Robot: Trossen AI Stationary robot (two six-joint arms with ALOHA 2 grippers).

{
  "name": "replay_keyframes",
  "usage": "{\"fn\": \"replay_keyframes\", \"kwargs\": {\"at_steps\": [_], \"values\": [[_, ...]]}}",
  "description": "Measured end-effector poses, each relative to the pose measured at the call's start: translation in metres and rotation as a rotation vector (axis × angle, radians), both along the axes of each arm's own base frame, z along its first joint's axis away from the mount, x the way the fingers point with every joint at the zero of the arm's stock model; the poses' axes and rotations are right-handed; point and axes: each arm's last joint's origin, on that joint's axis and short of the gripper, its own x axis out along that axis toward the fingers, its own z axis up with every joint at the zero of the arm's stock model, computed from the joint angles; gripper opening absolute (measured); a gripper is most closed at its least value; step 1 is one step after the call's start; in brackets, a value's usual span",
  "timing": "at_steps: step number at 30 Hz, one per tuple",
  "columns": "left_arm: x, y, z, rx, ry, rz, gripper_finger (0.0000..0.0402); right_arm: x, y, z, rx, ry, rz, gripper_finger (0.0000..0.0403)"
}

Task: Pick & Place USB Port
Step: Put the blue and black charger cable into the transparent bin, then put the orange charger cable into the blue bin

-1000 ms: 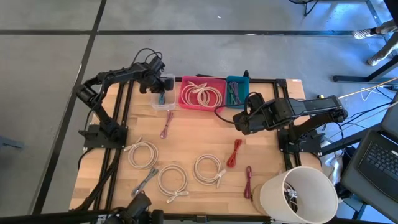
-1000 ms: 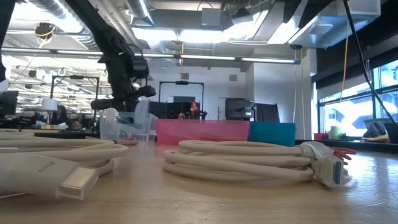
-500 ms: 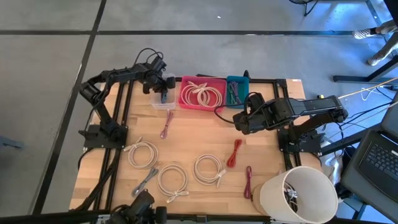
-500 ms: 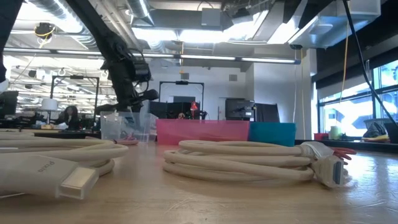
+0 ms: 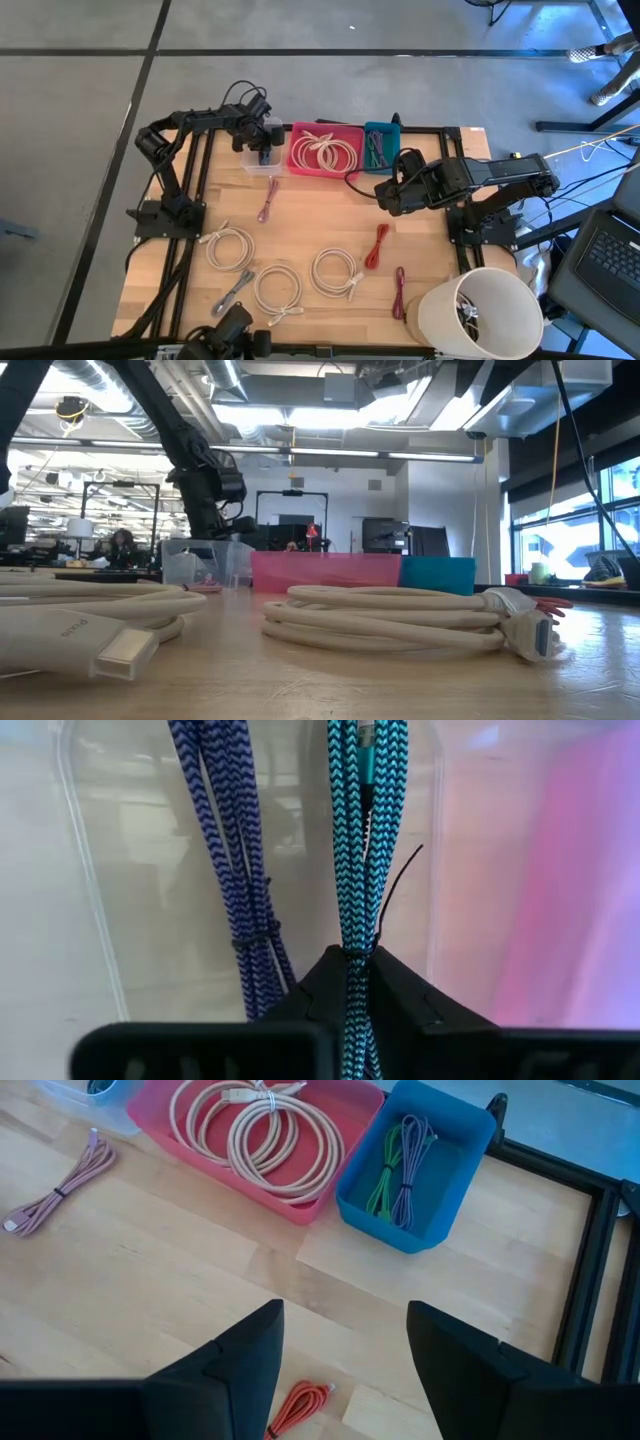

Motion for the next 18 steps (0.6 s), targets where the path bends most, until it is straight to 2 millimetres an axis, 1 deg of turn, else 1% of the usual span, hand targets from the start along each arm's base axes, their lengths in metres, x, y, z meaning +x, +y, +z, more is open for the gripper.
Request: {"fn": "replay_keyframes", "kwargs": {"at_steps": [7,12,15,18], "values": [[0.000,0.000,0.001,0.007,-0.001,-0.008,0.0111,0.000,0.000,0.000,-0.007,-0.002,-0.002,0.0215],[0.000,-0.001,0.005,-0.005,-0.036,-0.036,0.0162,0.000,0.000,0.000,-0.008,-0.002,-0.002,0.0215],[-0.001,-0.005,0.018,0.026,-0.076,-0.090,0.0182,0.000,0.000,0.000,-0.008,-0.002,-0.002,0.0215],[-0.004,-0.012,0.043,0.119,-0.082,-0.113,0.0192,0.000,0.000,0.000,-0.008,-0.002,-0.002,0.0215]]}}
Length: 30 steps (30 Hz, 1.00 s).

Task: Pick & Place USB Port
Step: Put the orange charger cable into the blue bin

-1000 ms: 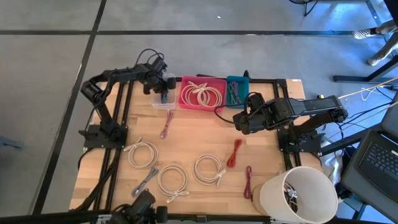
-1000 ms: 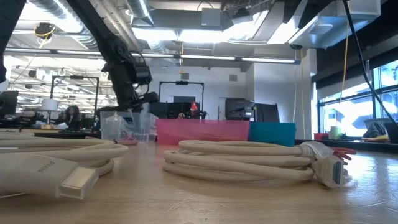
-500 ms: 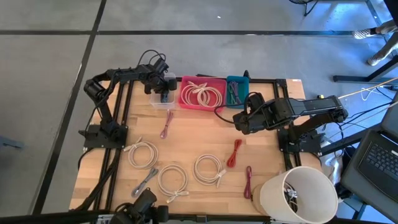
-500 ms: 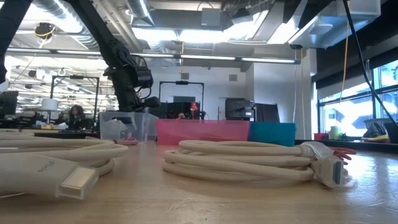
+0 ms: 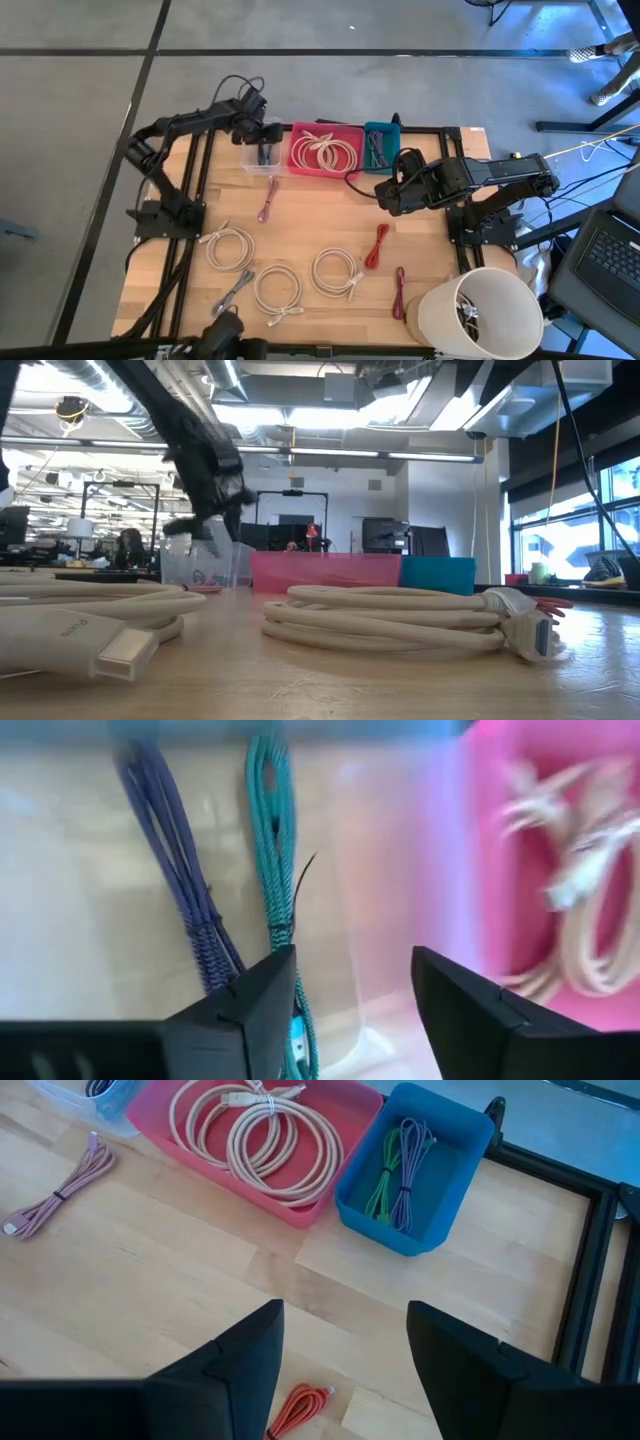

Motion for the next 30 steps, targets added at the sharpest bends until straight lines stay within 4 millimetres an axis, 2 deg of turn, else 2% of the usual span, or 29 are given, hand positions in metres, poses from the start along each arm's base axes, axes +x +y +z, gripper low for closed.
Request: {"fn": "replay_keyframes", "kwargs": {"at_steps": [3,6,9,13,16,19,23,26,30], "values": [[-0.008,-0.013,0.034,0.127,-0.006,-0.008,0.0195,0.000,0.000,0.000,0.000,0.000,0.000,0.0215],[-0.019,-0.034,0.068,0.225,-0.023,-0.043,0.0195,0.000,0.000,0.000,0.000,0.000,0.000,0.0215],[-0.029,-0.064,0.098,0.295,-0.051,-0.112,0.0195,0.000,0.000,0.000,0.000,0.000,-0.001,0.0215],[-0.045,-0.110,0.127,0.354,-0.089,-0.177,0.0196,0.000,0.000,0.000,0.011,0.000,-0.002,0.0215],[-0.060,-0.142,0.139,0.352,-0.100,-0.205,0.0196,0.000,0.000,0.000,0.022,-0.010,-0.020,0.0215],[-0.076,-0.169,0.141,0.286,-0.084,-0.223,0.0196,0.000,0.001,-0.001,0.074,-0.020,-0.047,0.0215],[-0.089,-0.194,0.142,0.238,-0.058,-0.264,0.0196,0.000,0.005,-0.005,0.223,-0.032,-0.131,0.0215],[-0.092,-0.204,0.144,0.282,-0.059,-0.268,0.0196,0.003,0.016,-0.022,0.341,-0.008,-0.177,0.0215],[-0.096,-0.208,0.146,0.367,-0.033,-0.233,0.0196,0.012,0.036,-0.061,0.487,-0.031,-0.194,0.0215]]}}
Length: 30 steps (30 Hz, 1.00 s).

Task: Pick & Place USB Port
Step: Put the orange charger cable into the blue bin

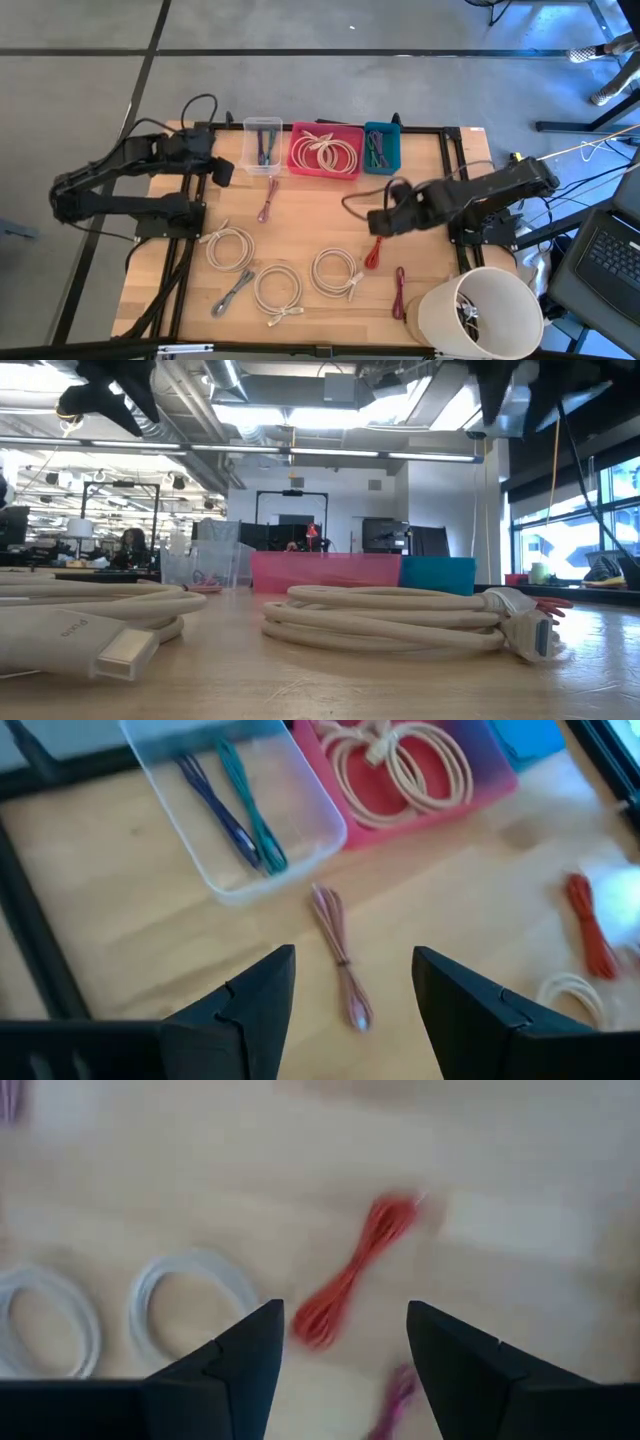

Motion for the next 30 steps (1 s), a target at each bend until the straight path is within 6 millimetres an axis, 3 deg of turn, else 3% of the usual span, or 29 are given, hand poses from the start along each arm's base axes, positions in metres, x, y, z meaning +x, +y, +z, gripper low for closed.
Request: {"fn": "replay_keyframes", "kwargs": {"at_steps": [4,11,23,30], "values": [[0.000,0.001,0.000,0.062,0.023,0.045,0.0196,0.011,0.016,-0.045,0.096,-0.106,-0.020,0.0215],[0.001,0.004,0.003,0.137,0.024,0.071,0.0196,-0.003,0.014,-0.106,0.126,-0.033,-0.107,0.0215],[0.007,0.007,0.010,0.259,0.002,0.006,0.0196,-0.016,0.003,-0.158,0.173,-0.094,-0.139,0.0215],[0.009,0.008,0.013,0.289,-0.034,0.023,0.0196,-0.016,-0.012,-0.173,0.161,-0.162,-0.193,0.0215]]}}
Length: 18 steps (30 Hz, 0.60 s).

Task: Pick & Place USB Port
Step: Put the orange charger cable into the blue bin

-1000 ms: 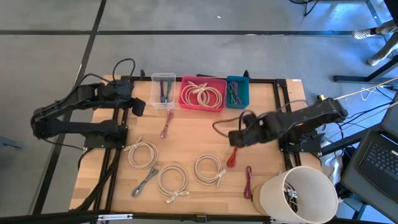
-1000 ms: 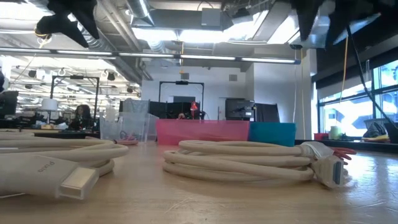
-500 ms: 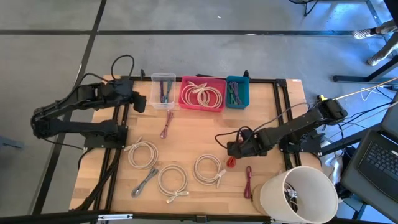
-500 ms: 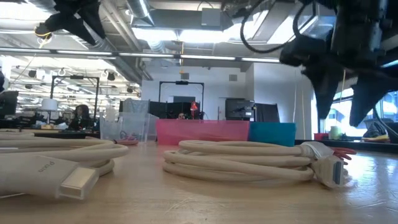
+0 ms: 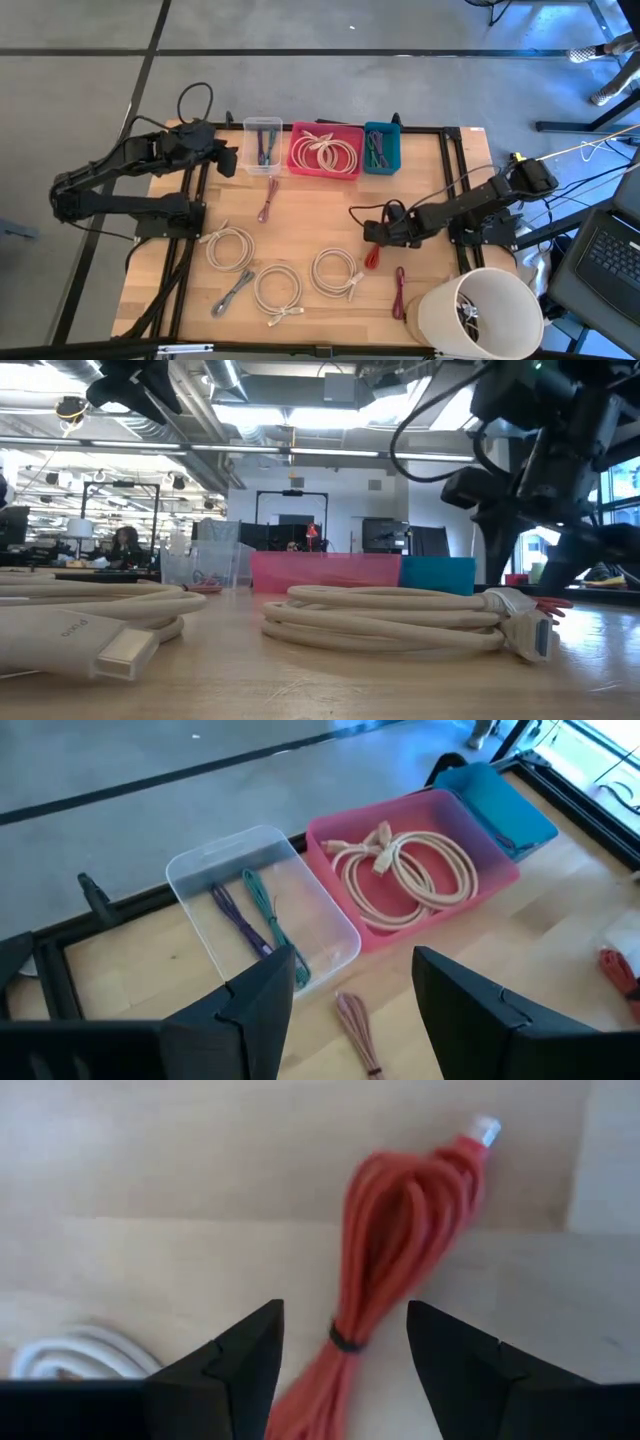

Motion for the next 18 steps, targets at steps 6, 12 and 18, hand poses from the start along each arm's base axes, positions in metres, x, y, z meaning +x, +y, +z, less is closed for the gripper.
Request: {"fn": "replay_keyframes", "kwargs": {"at_steps": [6,12,18], "values": [[0.0000,0.0000,0.0000,0.000,0.000,0.000,0.0196,0.0021,-0.0068,-0.0060,-0.004,0.010,-0.025,0.0178],[0.0000,0.0000,0.0000,0.000,0.000,0.000,0.0196,0.0036,-0.0073,-0.0096,-0.004,0.019,-0.024,0.0073],[0.0001,-0.0002,-0.0002,-0.025,-0.023,0.014,0.0196,0.0074,-0.0066,-0.0080,-0.023,-0.017,0.041,0.0023]]}}
